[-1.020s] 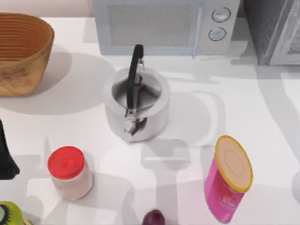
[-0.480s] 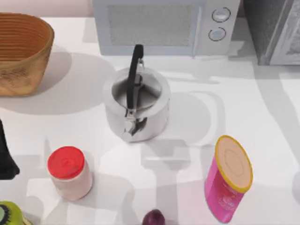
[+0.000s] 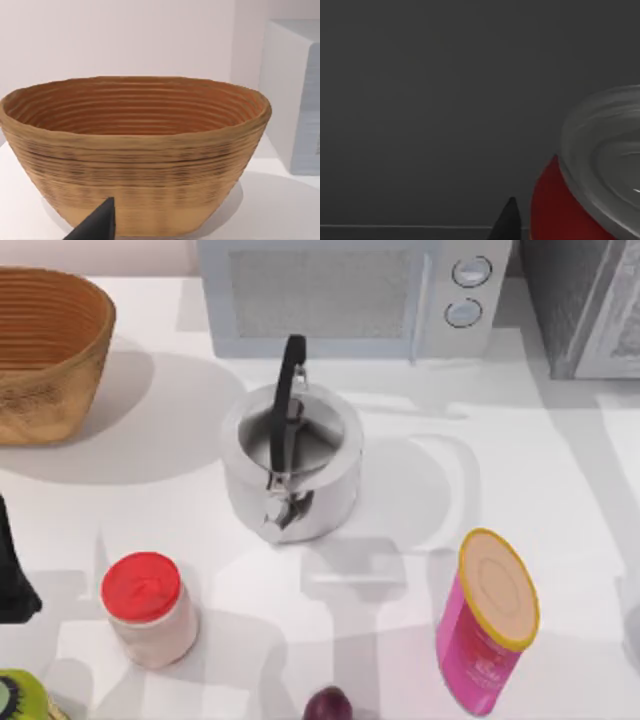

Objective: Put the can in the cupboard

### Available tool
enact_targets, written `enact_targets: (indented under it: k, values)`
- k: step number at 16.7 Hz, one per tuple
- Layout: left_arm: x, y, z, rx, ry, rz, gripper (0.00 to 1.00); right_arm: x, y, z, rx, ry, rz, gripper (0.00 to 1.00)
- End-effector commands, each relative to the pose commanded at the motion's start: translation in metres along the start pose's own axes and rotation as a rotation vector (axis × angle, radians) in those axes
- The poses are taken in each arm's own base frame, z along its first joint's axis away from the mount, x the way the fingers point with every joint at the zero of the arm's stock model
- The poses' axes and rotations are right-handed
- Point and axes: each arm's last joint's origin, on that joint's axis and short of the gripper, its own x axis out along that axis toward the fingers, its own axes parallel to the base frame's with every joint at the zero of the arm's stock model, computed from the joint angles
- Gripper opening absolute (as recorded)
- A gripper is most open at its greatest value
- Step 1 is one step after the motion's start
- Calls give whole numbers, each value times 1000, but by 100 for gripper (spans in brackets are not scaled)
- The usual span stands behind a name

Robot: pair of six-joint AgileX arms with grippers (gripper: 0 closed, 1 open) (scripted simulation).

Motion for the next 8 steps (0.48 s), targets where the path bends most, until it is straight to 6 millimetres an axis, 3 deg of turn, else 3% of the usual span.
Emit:
enact_targets:
  k: [4,8]
  values:
    - [0,0,0,0,0,0,100,40,-3,5,2,-14,-5,0]
    - [0,0,0,0,0,0,100,71,-6,-4,3,-4,-7,0]
